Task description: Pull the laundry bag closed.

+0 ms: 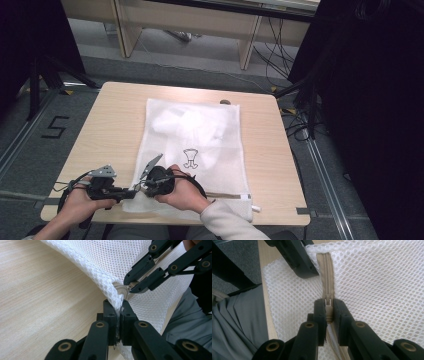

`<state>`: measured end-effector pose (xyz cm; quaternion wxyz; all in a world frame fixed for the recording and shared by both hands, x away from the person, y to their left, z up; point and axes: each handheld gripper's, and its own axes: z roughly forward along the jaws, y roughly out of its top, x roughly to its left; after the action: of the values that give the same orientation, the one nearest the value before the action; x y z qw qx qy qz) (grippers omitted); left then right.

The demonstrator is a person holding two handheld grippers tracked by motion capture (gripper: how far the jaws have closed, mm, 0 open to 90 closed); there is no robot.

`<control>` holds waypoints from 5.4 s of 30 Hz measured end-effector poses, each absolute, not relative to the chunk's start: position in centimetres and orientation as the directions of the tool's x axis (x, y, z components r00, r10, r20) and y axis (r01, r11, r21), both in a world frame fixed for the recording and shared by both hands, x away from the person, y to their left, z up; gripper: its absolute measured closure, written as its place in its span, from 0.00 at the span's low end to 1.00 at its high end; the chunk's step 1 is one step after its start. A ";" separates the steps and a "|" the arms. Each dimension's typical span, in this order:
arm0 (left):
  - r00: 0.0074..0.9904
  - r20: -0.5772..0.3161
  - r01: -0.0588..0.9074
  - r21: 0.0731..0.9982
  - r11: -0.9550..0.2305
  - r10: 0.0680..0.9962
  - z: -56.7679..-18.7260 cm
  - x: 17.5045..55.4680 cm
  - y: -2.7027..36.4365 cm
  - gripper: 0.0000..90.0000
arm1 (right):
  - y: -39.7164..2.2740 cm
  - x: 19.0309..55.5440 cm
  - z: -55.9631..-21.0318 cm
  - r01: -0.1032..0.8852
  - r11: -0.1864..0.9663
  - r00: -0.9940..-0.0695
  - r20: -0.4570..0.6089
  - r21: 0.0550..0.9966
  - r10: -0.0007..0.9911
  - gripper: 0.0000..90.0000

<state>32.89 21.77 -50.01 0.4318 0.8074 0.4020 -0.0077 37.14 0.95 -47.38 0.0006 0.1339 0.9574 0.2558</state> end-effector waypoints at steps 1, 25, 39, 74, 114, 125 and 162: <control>0.677 -0.361 0.657 0.690 -0.305 0.641 -50.0 32.9 21.8 0.95 | 0.9 37.1 -47.3 0.260 0.835 -0.963 0.067 0.484 0.260 0.91; 0.671 -0.363 0.659 0.692 -0.296 0.647 -50.0 32.9 21.8 0.95 | 0.6 37.0 -47.5 0.277 0.839 -0.959 0.087 0.469 0.269 0.91; 0.672 -0.363 0.657 0.695 -0.293 0.646 -50.1 32.9 21.8 0.95 | 0.3 37.1 -47.4 0.266 0.850 -0.963 0.079 0.455 0.259 0.91; 0.674 -0.353 0.648 0.704 -0.291 0.649 -50.1 33.0 21.9 0.95 | -0.4 37.2 -47.2 0.275 0.856 -0.960 0.082 0.438 0.267 0.91; 0.663 -0.354 0.655 0.700 -0.282 0.660 -50.2 32.9 22.0 0.95 | -1.6 37.3 -47.0 0.293 0.865 -0.955 0.088 0.408 0.282 0.91; 0.663 -0.356 0.663 0.687 -0.296 0.658 -50.1 33.1 22.2 0.95 | -2.1 37.4 -46.9 0.311 0.861 -0.950 0.100 0.403 0.296 0.91; 0.668 -0.341 0.656 0.689 -0.308 0.661 -50.1 33.0 22.2 0.95 | -3.6 37.4 -46.6 0.320 0.862 -0.947 0.095 0.394 0.308 0.91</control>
<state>33.01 22.15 -50.13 0.4245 0.8086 0.4073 0.0032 37.38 -3.62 -46.59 -0.0146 0.1626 0.9647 0.2067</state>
